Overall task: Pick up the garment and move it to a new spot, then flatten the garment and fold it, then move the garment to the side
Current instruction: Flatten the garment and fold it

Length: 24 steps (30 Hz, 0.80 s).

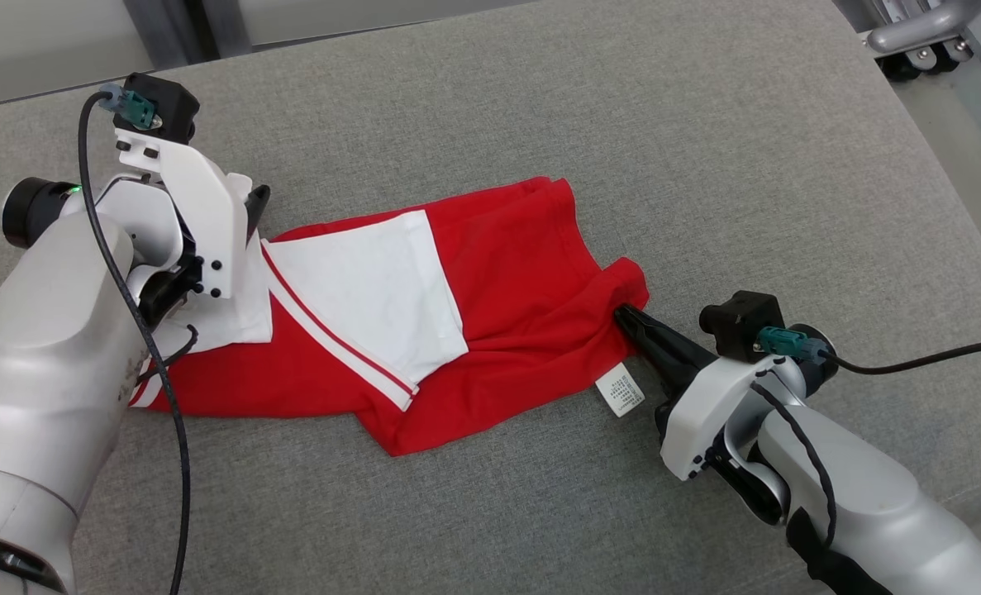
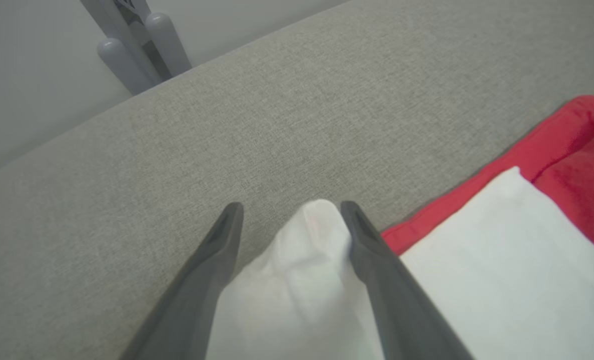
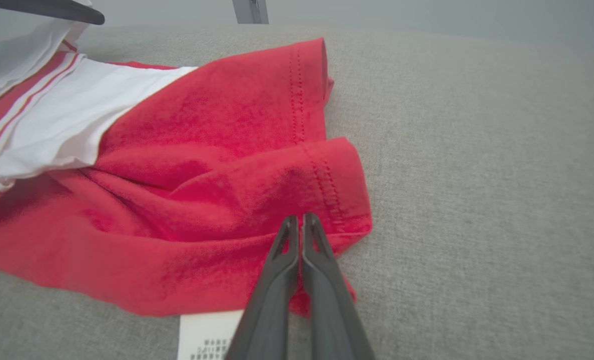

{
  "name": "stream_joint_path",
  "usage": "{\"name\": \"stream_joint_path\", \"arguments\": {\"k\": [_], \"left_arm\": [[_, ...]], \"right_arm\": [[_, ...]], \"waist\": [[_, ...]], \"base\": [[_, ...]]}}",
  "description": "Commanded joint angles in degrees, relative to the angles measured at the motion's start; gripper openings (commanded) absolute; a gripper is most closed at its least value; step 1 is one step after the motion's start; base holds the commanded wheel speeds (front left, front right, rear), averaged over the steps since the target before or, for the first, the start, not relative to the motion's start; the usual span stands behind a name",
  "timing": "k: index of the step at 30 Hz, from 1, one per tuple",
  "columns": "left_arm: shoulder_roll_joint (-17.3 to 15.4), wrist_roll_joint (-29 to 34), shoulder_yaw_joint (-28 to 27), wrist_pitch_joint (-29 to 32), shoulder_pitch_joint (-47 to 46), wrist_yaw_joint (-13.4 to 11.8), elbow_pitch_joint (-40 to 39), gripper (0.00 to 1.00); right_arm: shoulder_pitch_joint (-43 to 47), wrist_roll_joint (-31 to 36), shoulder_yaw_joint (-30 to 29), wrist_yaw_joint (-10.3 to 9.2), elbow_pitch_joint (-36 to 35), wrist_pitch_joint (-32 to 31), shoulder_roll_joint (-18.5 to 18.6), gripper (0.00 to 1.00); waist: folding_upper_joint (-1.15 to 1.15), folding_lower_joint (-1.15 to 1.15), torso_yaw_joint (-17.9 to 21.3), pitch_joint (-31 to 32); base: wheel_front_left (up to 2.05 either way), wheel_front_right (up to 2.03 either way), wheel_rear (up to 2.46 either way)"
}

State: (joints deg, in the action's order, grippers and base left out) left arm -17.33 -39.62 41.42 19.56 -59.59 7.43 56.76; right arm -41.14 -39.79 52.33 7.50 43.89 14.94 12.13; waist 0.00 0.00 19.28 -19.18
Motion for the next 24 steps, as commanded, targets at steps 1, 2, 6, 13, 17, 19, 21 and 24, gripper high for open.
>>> {"name": "stream_joint_path", "arguments": {"k": [1, 2, 6, 13, 17, 19, 21, 24], "left_arm": [[-0.1, -0.2, 0.6, -0.3, -1.2, 0.0, 0.9, 1.0], [0.0, -0.3, 1.0, -0.2, -1.3, 0.0, 1.3, 1.0], [0.4, -1.3, 2.0, 0.1, -1.8, 0.0, 2.3, 0.0], [0.8, -4.0, 2.6, -1.5, -2.2, 0.0, 1.9, 0.0], [1.1, -5.8, 2.4, -3.8, -2.2, 0.0, 1.6, 0.0], [1.1, -6.7, 2.4, -5.1, -2.1, 0.0, 1.5, 0.0], [1.0, -7.6, 2.3, -6.5, -2.0, 0.0, 1.3, 0.0], [1.1, -9.1, 2.2, -8.4, -1.4, 0.0, 0.6, 0.0]], "right_arm": [[-0.3, -0.4, 0.0, -0.02, 0.4, 0.4, 0.0, 0.0], [-0.3, -0.5, 0.0, -0.02, 0.5, 0.4, 0.1, 0.0], [-0.1, -0.5, -0.3, -0.01, 0.3, 0.4, 0.4, 0.0], [0.5, -0.4, -0.8, -0.02, 0.5, 0.4, 0.9, 0.0], [0.8, -0.6, -1.1, -0.01, 0.5, 0.3, 1.5, 0.0], [1.0, -0.9, -1.3, -0.02, 0.5, 0.3, 1.9, 0.0], [1.4, -1.2, -1.6, -0.01, 0.3, 0.3, 2.5, 0.0], [1.9, -1.8, -2.1, -0.02, 0.4, 0.3, 3.7, 0.0]], "waist": [[0.0, 0.0, 0.1, 0.0], [0.0, 0.0, 0.1, 0.0], [0.0, 0.0, 0.0, 0.2], [0.0, 0.0, -1.0, 1.0], [0.0, 0.0, -2.4, 2.3], [0.0, 0.0, -3.3, 3.3], [0.0, 0.0, -4.3, 4.4], [0.0, 0.0, -6.1, 6.3]], "base": [[0.0, 0.0, 0.0], [0.0, 0.0, 0.0], [0.0, 0.0, 0.0], [0.0, 0.0, 0.0], [0.0, 0.0, 0.0], [0.0, 0.0, 0.0], [0.0, 0.0, 0.0], [0.0, 0.0, 0.0]]}}
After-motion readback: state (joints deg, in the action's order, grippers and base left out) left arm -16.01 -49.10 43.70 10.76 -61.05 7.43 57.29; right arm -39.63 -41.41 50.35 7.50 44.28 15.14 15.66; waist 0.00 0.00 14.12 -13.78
